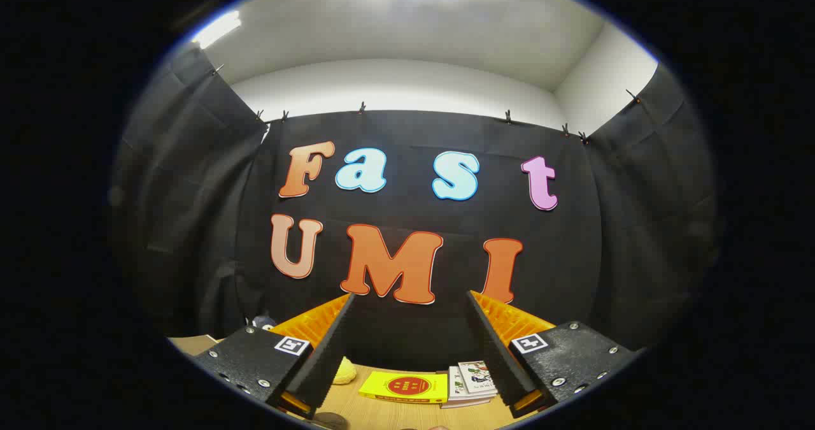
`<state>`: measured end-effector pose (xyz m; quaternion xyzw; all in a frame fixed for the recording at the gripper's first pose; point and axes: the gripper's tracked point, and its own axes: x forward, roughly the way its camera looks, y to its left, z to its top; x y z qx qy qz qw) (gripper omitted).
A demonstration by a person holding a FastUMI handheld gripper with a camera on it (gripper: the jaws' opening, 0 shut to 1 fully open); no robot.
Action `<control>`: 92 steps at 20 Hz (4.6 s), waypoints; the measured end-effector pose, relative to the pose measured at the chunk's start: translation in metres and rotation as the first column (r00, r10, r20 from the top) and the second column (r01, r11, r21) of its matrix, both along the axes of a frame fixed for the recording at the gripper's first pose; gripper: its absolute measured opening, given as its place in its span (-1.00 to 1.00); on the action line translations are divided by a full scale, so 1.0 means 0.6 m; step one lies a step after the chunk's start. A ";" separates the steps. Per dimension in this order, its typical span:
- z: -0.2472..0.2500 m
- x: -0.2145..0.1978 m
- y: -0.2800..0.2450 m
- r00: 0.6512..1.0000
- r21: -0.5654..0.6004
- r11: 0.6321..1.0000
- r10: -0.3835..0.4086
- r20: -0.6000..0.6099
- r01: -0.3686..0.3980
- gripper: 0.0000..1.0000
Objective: Open the storage box then place both shoes into the box .Put the left shoe in first, then the right shoe, with the right side of both shoes facing outward in a uniform manner.
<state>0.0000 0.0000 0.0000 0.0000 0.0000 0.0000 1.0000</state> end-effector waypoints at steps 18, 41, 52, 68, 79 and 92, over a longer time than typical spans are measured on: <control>-0.040 0.003 0.055 0.996 0.051 0.996 0.072 -0.057 -0.069 0.98; -0.481 -0.136 0.477 0.375 0.768 0.623 0.754 -0.538 -0.151 0.93; -0.561 -0.206 0.615 0.132 0.914 0.406 0.906 -0.402 0.001 0.93; -0.564 -0.221 0.652 0.122 0.950 0.306 0.942 -0.312 0.066 0.89; -0.416 -0.164 0.652 0.275 0.990 0.131 0.951 -0.141 0.053 -0.02; -0.236 -0.132 0.859 0.224 0.970 0.146 0.969 -0.101 -0.193 -0.61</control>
